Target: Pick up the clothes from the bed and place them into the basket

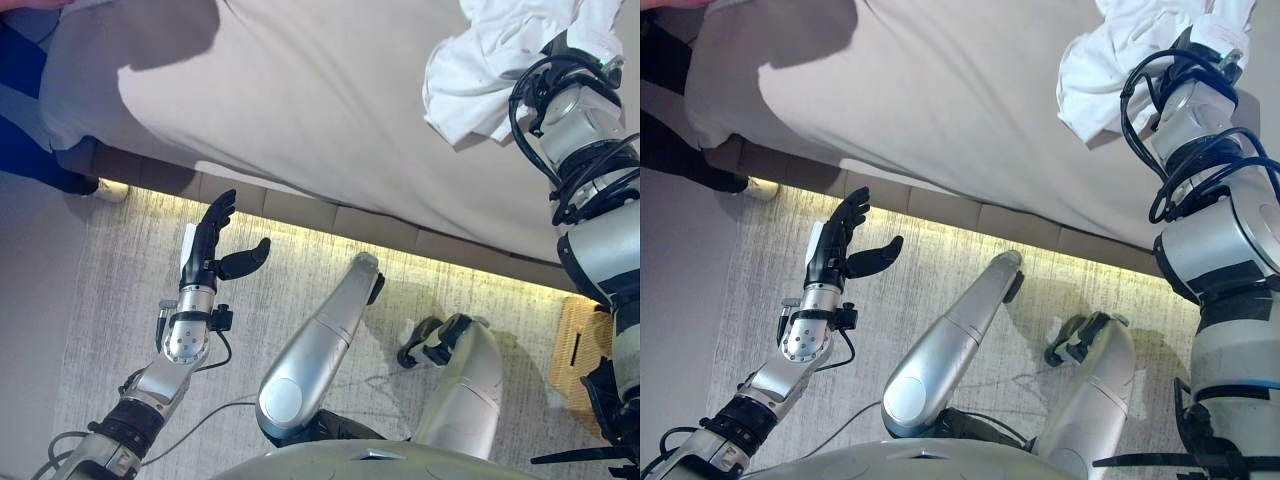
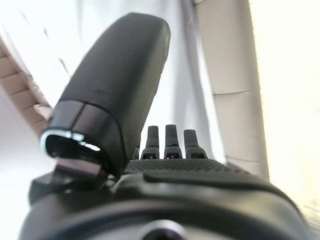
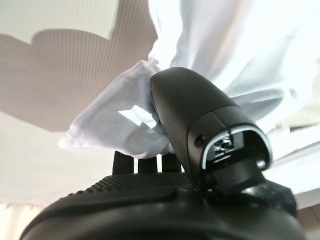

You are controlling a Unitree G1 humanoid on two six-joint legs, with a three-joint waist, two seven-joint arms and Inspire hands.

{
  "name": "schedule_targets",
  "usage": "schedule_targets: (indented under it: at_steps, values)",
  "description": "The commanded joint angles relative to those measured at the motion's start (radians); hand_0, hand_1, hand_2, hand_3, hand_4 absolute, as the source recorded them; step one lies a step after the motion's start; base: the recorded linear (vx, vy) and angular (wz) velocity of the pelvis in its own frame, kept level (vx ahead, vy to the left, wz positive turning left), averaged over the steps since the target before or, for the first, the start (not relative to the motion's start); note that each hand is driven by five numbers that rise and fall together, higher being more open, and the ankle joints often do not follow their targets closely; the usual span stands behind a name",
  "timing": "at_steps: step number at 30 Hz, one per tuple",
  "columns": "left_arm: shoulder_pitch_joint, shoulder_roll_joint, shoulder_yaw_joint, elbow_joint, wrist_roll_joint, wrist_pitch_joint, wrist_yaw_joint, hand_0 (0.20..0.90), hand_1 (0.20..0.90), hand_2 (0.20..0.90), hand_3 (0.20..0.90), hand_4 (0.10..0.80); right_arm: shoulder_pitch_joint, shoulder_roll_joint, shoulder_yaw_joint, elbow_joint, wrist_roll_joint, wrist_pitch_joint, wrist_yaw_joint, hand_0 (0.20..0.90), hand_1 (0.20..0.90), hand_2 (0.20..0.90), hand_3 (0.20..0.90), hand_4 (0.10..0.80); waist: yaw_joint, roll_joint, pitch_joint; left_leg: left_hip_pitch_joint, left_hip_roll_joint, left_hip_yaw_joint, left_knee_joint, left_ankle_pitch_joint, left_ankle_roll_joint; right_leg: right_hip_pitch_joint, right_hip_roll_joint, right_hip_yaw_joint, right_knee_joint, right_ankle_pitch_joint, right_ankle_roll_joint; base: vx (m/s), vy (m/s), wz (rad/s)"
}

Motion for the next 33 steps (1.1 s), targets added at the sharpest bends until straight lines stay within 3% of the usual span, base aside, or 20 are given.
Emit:
schedule_targets:
  at_steps: [1, 7, 13, 21, 27, 33]
  values:
    - [-0.026, 0.035, 0.072, -0.022, 0.022, -0.040, 0.021, 0.900, 0.900, 0.900, 0.900, 0.800, -0.121, -0.046, 0.038, -0.042, 0.005, -0.038, -0.058, 0.300, 0.300, 0.300, 0.200, 0.100, -0.010, -0.013, -0.025, 0.145, 0.055, 0.044, -0.096, -0.065, 0.068, 0.100, 0.002, -0.077, -0.111, 0.150, -0.051, 0.049, -0.008, -0.17]
    - [-0.044, 0.032, 0.070, -0.023, 0.042, 0.007, 0.022, 0.900, 0.900, 0.900, 0.900, 0.800, -0.098, -0.077, 0.000, -0.053, 0.051, -0.074, -0.079, 0.300, 0.300, 0.300, 0.200, 0.100, -0.026, -0.044, -0.048, 0.280, 0.089, 0.051, -0.233, -0.032, 0.059, 0.236, 0.000, -0.091, -0.254, 0.198, -0.040, 0.043, -0.009, -0.16]
    - [-0.059, 0.036, 0.057, 0.012, 0.073, 0.073, 0.007, 0.900, 0.900, 0.900, 0.900, 0.800, -0.032, -0.103, -0.067, -0.144, 0.191, -0.145, -0.113, 0.300, 0.300, 0.300, 0.200, 0.100, -0.074, -0.094, -0.110, 0.422, 0.141, 0.067, -0.416, 0.014, 0.048, 0.373, 0.031, -0.080, -0.471, 0.276, -0.018, 0.048, 0.006, -0.24]
    - [-0.052, 0.036, 0.048, 0.041, 0.100, 0.155, -0.013, 0.900, 0.900, 0.900, 0.900, 0.800, 0.131, -0.190, -0.190, -0.333, 0.273, -0.220, -0.109, 0.300, 0.300, 0.300, 0.200, 0.100, -0.191, -0.146, -0.252, 0.660, 0.230, 0.172, -0.737, 0.127, 0.005, 0.578, 0.095, -0.060, -0.864, 0.423, 0.022, 0.096, 0.024, -0.37]
    - [-0.036, 0.034, 0.033, 0.067, 0.116, 0.162, -0.037, 0.900, 0.900, 0.900, 0.900, 0.800, 0.202, -0.253, -0.250, -0.375, 0.284, -0.251, -0.093, 0.300, 0.300, 0.300, 0.200, 0.100, -0.251, -0.163, -0.341, 0.768, 0.260, 0.224, -0.914, 0.196, -0.023, 0.647, 0.134, -0.022, -1.034, 0.503, 0.059, 0.103, 0.002, -0.28]
    - [-0.054, 0.022, 0.015, 0.134, 0.123, 0.152, -0.059, 0.900, 0.900, 0.900, 0.900, 0.800, 0.254, -0.312, -0.298, -0.425, 0.292, -0.246, -0.088, 0.300, 0.300, 0.300, 0.200, 0.100, -0.310, -0.173, -0.401, 0.852, 0.281, 0.262, -1.039, 0.226, -0.043, 0.682, 0.160, 0.024, -1.130, 0.547, 0.076, 0.067, -0.024, -0.33]
